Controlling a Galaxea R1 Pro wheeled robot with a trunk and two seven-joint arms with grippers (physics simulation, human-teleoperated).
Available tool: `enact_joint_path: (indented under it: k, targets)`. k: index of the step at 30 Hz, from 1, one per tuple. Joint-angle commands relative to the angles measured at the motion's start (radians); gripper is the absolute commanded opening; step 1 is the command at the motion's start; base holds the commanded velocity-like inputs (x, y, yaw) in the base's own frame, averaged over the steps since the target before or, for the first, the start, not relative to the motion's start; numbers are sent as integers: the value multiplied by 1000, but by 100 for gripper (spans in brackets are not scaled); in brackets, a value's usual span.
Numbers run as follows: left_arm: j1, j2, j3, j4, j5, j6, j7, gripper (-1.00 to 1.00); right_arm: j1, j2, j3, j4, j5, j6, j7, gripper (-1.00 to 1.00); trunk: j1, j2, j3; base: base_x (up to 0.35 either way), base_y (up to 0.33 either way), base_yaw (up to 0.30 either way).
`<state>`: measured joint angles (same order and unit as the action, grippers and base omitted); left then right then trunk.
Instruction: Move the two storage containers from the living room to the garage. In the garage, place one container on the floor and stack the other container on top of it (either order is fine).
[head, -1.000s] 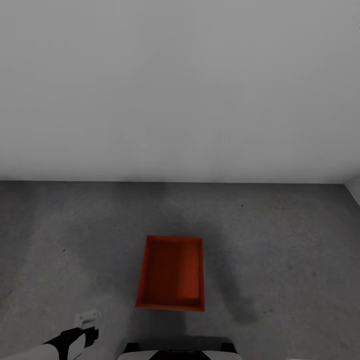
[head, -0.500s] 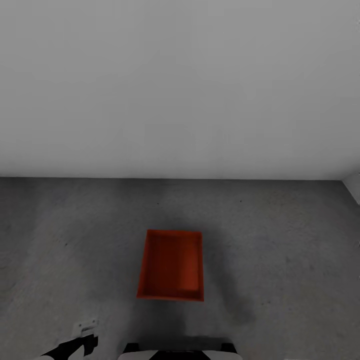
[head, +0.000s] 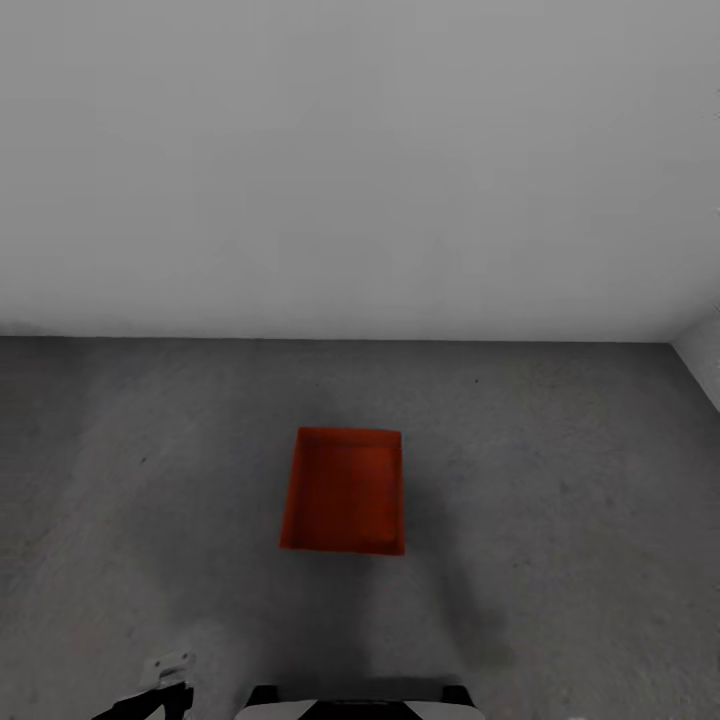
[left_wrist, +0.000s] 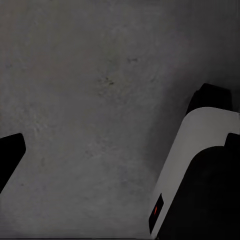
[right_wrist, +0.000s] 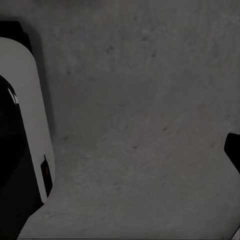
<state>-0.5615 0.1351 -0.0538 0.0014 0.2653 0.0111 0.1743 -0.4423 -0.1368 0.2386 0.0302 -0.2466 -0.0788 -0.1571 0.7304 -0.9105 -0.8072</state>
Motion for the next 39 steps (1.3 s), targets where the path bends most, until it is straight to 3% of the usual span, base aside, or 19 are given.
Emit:
enact_joint_path:
  k: [1, 13, 24, 39]
  targets:
    - [0, 0, -6, 0, 8, 1, 2, 100, -1, 0, 8, 3, -10, -6, 1, 100, -1, -1, -1, -335, 0, 0]
    - [1, 0, -6, 0, 8, 2, 2, 100, -1, 0, 8, 4, -10, -1, -2, 100, -1, -1, -1, -301, 0, 0]
    - [1, -7, -7, -1, 5, 3, 4, 100, -1, -1, 8, 4, -10, 10, -10, 100, -1, -1, -1, -29, 0, 0]
    - [1, -12, -7, -1, 6, 1, 7, 100, 11, 0, 8, 4, -10, 10, -7, 100, -58, 104, 46, 0, 0, 0]
